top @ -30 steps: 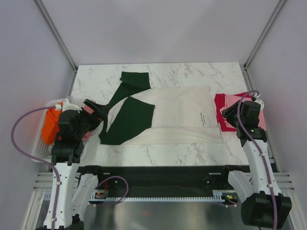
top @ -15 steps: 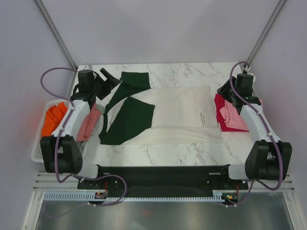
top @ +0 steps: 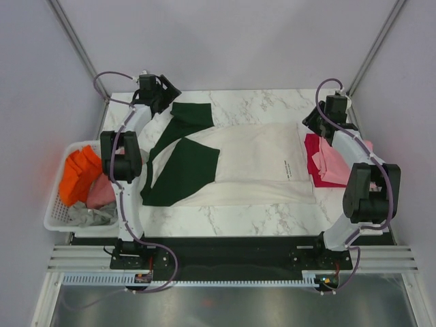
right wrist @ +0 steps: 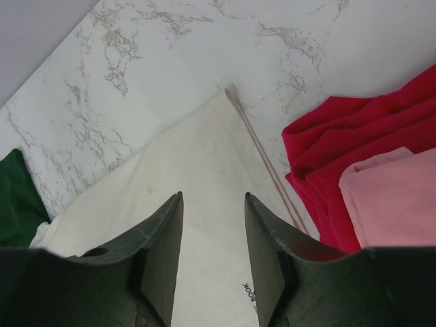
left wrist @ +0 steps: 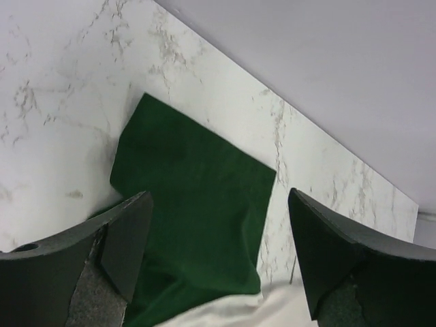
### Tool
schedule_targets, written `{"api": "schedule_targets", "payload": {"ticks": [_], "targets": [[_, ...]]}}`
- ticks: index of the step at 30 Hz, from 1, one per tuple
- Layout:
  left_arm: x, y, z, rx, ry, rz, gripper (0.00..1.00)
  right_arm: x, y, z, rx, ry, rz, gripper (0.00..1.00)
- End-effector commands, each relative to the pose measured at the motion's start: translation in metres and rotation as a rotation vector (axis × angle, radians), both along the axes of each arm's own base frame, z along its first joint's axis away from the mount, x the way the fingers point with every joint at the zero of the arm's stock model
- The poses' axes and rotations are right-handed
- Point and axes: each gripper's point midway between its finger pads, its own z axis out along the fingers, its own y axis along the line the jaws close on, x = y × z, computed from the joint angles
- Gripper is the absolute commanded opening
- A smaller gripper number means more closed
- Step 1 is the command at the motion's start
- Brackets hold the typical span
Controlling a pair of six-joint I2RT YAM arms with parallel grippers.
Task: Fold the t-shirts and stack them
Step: Fold the tshirt
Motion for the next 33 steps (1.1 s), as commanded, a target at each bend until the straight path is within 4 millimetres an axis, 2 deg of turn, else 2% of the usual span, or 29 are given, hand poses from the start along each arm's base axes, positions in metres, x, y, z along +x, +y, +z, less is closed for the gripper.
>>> {"api": "schedule_targets", "payload": {"ticks": [1, 2, 3, 6, 10, 13, 14, 16, 18, 22, 26, 28, 31, 32, 33], "targets": [[0.035, 0.007, 0.011, 0.012, -0.033, 0.098, 0.88, 0.020, 0.000, 0.028, -0.023, -0.095, 0.000, 0.49], [0.039, 0.008, 0.007, 0.031, -0.029, 0.101, 0.89, 0.021, 0.000, 0.029, -0.019, -0.103, -0.005, 0.49], [0.043, 0.014, -0.008, 0.075, -0.014, 0.125, 0.89, 0.020, 0.000, 0.026, -0.018, -0.100, -0.007, 0.49], [0.048, 0.012, -0.023, 0.068, 0.009, 0.121, 0.89, 0.019, -0.001, 0.023, -0.026, -0.096, -0.011, 0.49], [0.056, 0.010, -0.031, 0.078, 0.031, 0.115, 0.81, 0.021, -0.004, 0.020, -0.039, -0.089, -0.014, 0.49], [0.057, 0.011, -0.044, 0.052, 0.055, 0.144, 0.80, 0.021, -0.009, 0.012, -0.058, -0.065, -0.034, 0.50], [0.058, 0.010, -0.057, 0.048, 0.071, 0.135, 0.79, 0.021, -0.010, 0.011, -0.060, -0.061, -0.038, 0.50], [0.064, 0.008, -0.056, 0.061, 0.056, 0.121, 0.79, 0.022, -0.010, 0.006, -0.063, -0.050, -0.035, 0.50], [0.065, 0.012, -0.070, 0.089, 0.078, 0.130, 0.78, 0.023, -0.010, 0.006, -0.065, -0.045, -0.032, 0.50], [0.068, 0.014, -0.074, 0.081, 0.091, 0.117, 0.76, 0.026, -0.008, 0.002, -0.058, -0.040, -0.027, 0.51], [0.060, 0.016, -0.087, 0.052, 0.148, 0.118, 0.72, 0.027, -0.006, -0.001, -0.041, -0.034, -0.021, 0.51], [0.058, 0.010, -0.095, 0.028, 0.167, 0.087, 0.71, 0.027, -0.005, -0.004, -0.041, -0.028, -0.020, 0.51], [0.062, 0.003, -0.098, -0.018, 0.164, 0.047, 0.65, 0.032, -0.005, -0.015, -0.043, -0.001, -0.001, 0.53], [0.064, 0.001, -0.098, -0.023, 0.159, 0.034, 0.60, 0.030, -0.003, -0.024, -0.042, 0.042, 0.006, 0.53], [0.065, 0.000, -0.096, -0.024, 0.153, 0.031, 0.57, 0.038, -0.004, -0.028, -0.053, 0.060, 0.015, 0.53]]}}
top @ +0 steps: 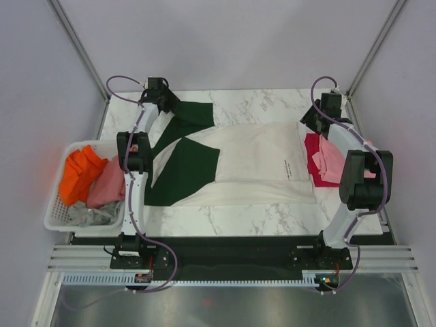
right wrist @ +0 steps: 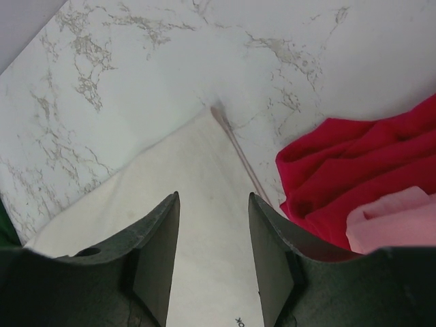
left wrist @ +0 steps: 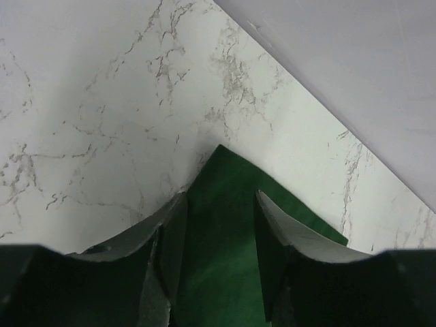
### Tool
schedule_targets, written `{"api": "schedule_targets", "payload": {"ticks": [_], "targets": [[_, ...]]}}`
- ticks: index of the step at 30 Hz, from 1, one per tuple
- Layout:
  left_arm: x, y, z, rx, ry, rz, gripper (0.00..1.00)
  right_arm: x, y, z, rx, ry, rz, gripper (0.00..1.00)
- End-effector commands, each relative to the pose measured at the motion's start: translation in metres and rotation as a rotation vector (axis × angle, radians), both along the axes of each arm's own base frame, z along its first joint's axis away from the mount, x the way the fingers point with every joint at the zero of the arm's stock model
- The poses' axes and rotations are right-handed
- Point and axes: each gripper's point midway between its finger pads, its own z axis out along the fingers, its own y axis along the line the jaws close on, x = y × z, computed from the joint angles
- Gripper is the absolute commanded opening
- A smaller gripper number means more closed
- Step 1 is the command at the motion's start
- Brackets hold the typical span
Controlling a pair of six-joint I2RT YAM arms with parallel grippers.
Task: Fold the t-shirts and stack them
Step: Fold the tshirt
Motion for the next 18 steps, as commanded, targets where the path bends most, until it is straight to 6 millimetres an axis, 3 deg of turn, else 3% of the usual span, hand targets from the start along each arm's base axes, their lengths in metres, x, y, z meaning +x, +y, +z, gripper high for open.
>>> {"api": "schedule_targets", "payload": {"ticks": [1, 4, 9, 10, 14, 18], "targets": [[0.002, -0.007, -0.003, -0.053, 0.009, -0.032, 0.49, 0.018, 0.003, -0.004, -0.021, 0.035, 0.042, 0.52], [0.005, -0.006, -0.004, -0.073, -0.007, -0.042, 0.33, 0.024, 0.003, -0.017, -0.052, 0.073, 0.047, 0.52], [0.016, -0.006, 0.003, -0.123, -0.069, -0.059, 0.14, 0.036, 0.003, -0.034, -0.083, 0.119, 0.042, 0.54], [0.015, -0.007, -0.003, -0.143, -0.071, -0.065, 0.10, 0.037, 0.001, -0.036, -0.090, 0.125, 0.041, 0.54], [0.020, -0.014, -0.001, -0.235, -0.106, -0.086, 0.03, 0.043, -0.005, -0.042, -0.126, 0.144, 0.032, 0.57], [0.026, -0.016, 0.012, -0.251, -0.178, -0.112, 0.02, 0.052, -0.012, -0.048, -0.167, 0.170, 0.028, 0.58]]}}
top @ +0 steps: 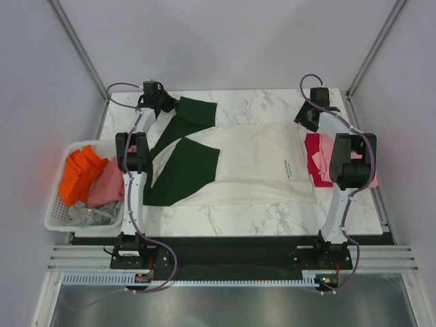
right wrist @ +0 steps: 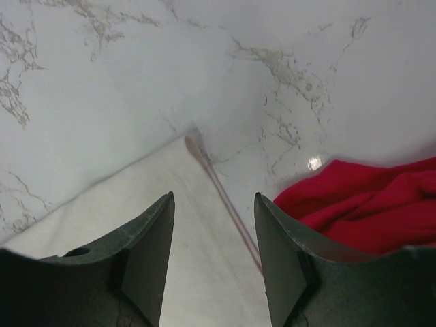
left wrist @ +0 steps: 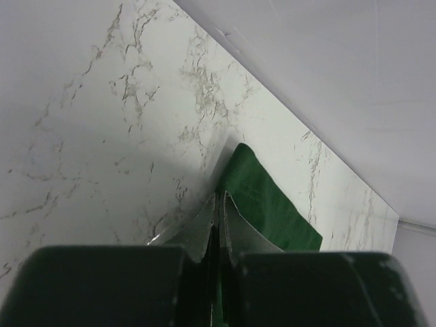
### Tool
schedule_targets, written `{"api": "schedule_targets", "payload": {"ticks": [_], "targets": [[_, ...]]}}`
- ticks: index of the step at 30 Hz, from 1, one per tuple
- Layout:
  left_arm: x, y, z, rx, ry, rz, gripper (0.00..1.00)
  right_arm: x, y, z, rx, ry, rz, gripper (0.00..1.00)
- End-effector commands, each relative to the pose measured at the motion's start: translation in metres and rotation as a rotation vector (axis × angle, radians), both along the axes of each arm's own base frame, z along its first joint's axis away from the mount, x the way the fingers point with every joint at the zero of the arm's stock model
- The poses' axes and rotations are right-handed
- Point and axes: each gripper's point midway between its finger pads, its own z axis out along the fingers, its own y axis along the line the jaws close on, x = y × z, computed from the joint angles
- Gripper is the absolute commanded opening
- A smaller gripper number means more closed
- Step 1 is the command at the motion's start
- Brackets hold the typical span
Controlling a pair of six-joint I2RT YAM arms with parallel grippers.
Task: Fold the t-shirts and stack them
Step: Fold the tshirt
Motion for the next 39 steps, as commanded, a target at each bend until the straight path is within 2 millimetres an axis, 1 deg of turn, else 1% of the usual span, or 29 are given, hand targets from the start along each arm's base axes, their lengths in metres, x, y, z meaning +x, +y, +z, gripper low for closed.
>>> {"api": "schedule_targets", "payload": {"ticks": [1, 2, 3, 4, 6, 8, 10, 11, 12, 13, 14, 15, 18, 19, 20, 21, 23, 24, 25, 27, 28, 30, 31, 35, 39], "targets": [[0.013, -0.008, 0.030, -0.066, -0.133, -0.037, 0.02, 0.015, -0.013, 0.009, -0.073, -0.010, -0.010, 0.58], [0.014, -0.009, 0.032, -0.062, -0.146, -0.041, 0.02, 0.018, -0.013, 0.011, -0.076, -0.012, -0.011, 0.58], [0.013, -0.008, 0.031, -0.064, -0.146, -0.045, 0.02, 0.020, -0.015, 0.003, -0.080, 0.001, -0.012, 0.58], [0.014, -0.010, 0.035, -0.067, -0.169, -0.053, 0.02, 0.022, -0.013, 0.000, -0.073, 0.004, -0.006, 0.59], [0.016, -0.014, 0.042, -0.084, -0.198, -0.076, 0.02, 0.031, -0.010, -0.007, -0.059, 0.006, 0.005, 0.58], [0.016, -0.016, 0.044, -0.101, -0.208, -0.079, 0.02, 0.036, -0.005, -0.012, -0.040, 0.012, 0.017, 0.57], [0.015, -0.017, 0.041, -0.114, -0.203, -0.083, 0.02, 0.043, 0.000, -0.018, -0.013, 0.010, 0.032, 0.57], [0.016, -0.018, 0.044, -0.122, -0.210, -0.084, 0.02, 0.045, 0.005, -0.019, 0.012, 0.009, 0.050, 0.57], [0.015, -0.018, 0.043, -0.122, -0.208, -0.083, 0.02, 0.046, 0.009, -0.024, 0.024, 0.016, 0.061, 0.57], [0.015, -0.019, 0.044, -0.122, -0.210, -0.084, 0.02, 0.047, 0.012, -0.024, 0.037, 0.009, 0.074, 0.57], [0.015, -0.018, 0.049, -0.120, -0.219, -0.082, 0.02, 0.048, 0.015, -0.026, 0.050, 0.010, 0.081, 0.57], [0.014, -0.018, 0.047, -0.120, -0.224, -0.081, 0.02, 0.048, 0.017, -0.029, 0.056, 0.013, 0.087, 0.57], [0.013, -0.017, 0.052, -0.119, -0.239, -0.080, 0.02, 0.049, 0.020, -0.033, 0.069, 0.014, 0.097, 0.54], [0.013, -0.017, 0.053, -0.117, -0.240, -0.081, 0.02, 0.049, 0.019, -0.034, 0.069, 0.015, 0.096, 0.48], [0.013, -0.017, 0.055, -0.114, -0.245, -0.082, 0.02, 0.050, 0.019, -0.033, 0.069, 0.012, 0.093, 0.45], [0.012, -0.017, 0.054, -0.113, -0.244, -0.083, 0.02, 0.050, 0.020, -0.033, 0.069, 0.013, 0.095, 0.38], [0.013, -0.017, 0.056, -0.104, -0.251, -0.087, 0.02, 0.050, 0.019, -0.034, 0.070, 0.015, 0.092, 0.31], [0.013, -0.017, 0.055, -0.102, -0.248, -0.086, 0.02, 0.050, 0.021, -0.034, 0.072, 0.015, 0.094, 0.25], [0.012, -0.016, 0.054, -0.101, -0.241, -0.083, 0.16, 0.050, 0.025, -0.032, 0.088, 0.011, 0.110, 0.21], [0.013, -0.013, 0.051, -0.082, -0.230, -0.068, 0.38, 0.050, 0.024, -0.032, 0.088, 0.010, 0.108, 0.08], [0.012, -0.012, 0.048, -0.073, -0.214, -0.065, 0.51, 0.050, 0.023, -0.031, 0.086, 0.008, 0.108, 0.04], [0.013, -0.008, 0.048, -0.047, -0.210, -0.055, 0.56, 0.050, 0.023, -0.031, 0.086, 0.008, 0.108, 0.00], [0.013, -0.007, 0.046, -0.040, -0.201, -0.055, 0.58, 0.051, 0.023, -0.029, 0.086, 0.005, 0.106, 0.00], [0.010, -0.006, 0.032, -0.025, -0.133, -0.059, 0.61, 0.051, 0.024, -0.030, 0.090, 0.005, 0.108, 0.00], [0.003, -0.006, 0.027, -0.009, -0.083, -0.069, 0.61, 0.051, 0.024, -0.029, 0.094, 0.003, 0.110, 0.00]]}}
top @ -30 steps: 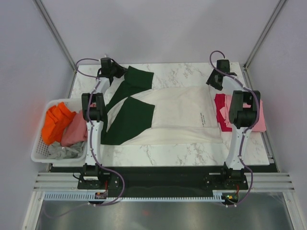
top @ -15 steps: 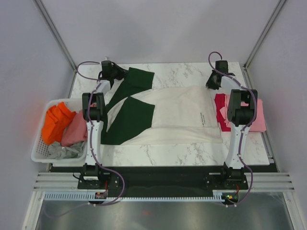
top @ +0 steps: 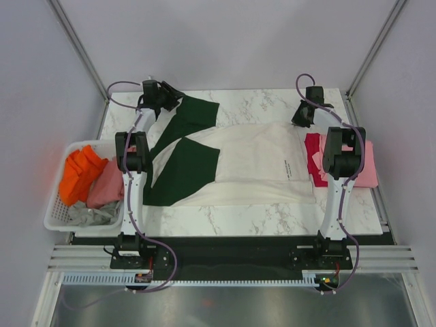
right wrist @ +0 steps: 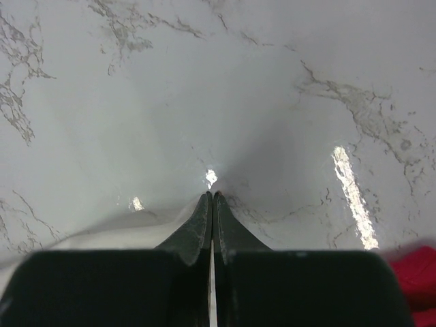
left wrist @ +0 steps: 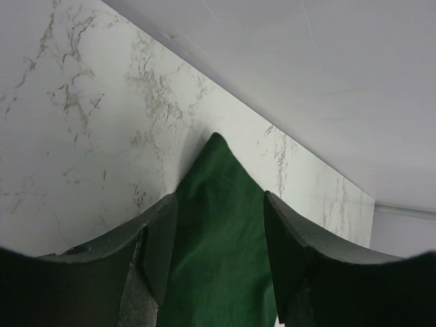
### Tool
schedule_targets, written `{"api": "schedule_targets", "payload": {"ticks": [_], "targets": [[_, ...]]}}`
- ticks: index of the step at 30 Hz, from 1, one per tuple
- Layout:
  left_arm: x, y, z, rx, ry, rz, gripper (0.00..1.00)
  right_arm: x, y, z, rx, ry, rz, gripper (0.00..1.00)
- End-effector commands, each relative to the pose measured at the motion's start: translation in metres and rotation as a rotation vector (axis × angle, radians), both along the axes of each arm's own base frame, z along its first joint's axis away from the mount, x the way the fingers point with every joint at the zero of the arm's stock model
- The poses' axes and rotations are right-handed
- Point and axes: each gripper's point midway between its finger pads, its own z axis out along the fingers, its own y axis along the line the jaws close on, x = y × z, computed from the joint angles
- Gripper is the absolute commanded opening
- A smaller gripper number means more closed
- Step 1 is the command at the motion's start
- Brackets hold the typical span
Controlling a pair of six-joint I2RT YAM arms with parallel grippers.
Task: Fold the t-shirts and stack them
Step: Fold the tshirt
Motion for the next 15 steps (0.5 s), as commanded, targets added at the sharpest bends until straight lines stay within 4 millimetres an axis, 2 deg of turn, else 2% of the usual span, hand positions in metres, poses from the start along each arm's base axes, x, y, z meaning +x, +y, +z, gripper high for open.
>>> {"api": "schedule_targets", "payload": {"ticks": [1, 4, 5, 6, 9, 10, 12, 15], "targets": [[-0.004, 0.008, 0.010, 0.075, 0.013, -0.016, 0.61, 0.008, 0.006, 0.008, 0.013, -0.025, 0.016, 0.00], [-0.010, 0.014, 0.017, 0.153, 0.015, -0.001, 0.63, 0.007, 0.004, 0.009, 0.013, -0.025, 0.013, 0.00], [-0.014, 0.020, 0.010, 0.183, 0.035, 0.022, 0.64, 0.007, 0.004, 0.010, 0.014, -0.027, 0.014, 0.00], [-0.015, 0.025, 0.022, 0.206, 0.023, 0.033, 0.65, 0.007, 0.004, 0.010, 0.014, -0.029, 0.014, 0.00], [-0.023, 0.037, 0.018, 0.290, 0.050, 0.061, 0.67, 0.007, 0.005, 0.011, 0.017, -0.029, 0.017, 0.00], [-0.025, 0.040, 0.024, 0.310, 0.048, 0.063, 0.68, 0.007, 0.005, 0.012, 0.017, -0.030, 0.017, 0.00], [-0.030, 0.041, 0.023, 0.320, 0.061, 0.059, 0.69, 0.007, 0.005, 0.012, 0.017, -0.030, 0.017, 0.00], [-0.029, 0.029, 0.024, 0.281, 0.050, 0.003, 0.68, 0.006, 0.005, 0.012, 0.019, -0.029, 0.017, 0.00]]}}
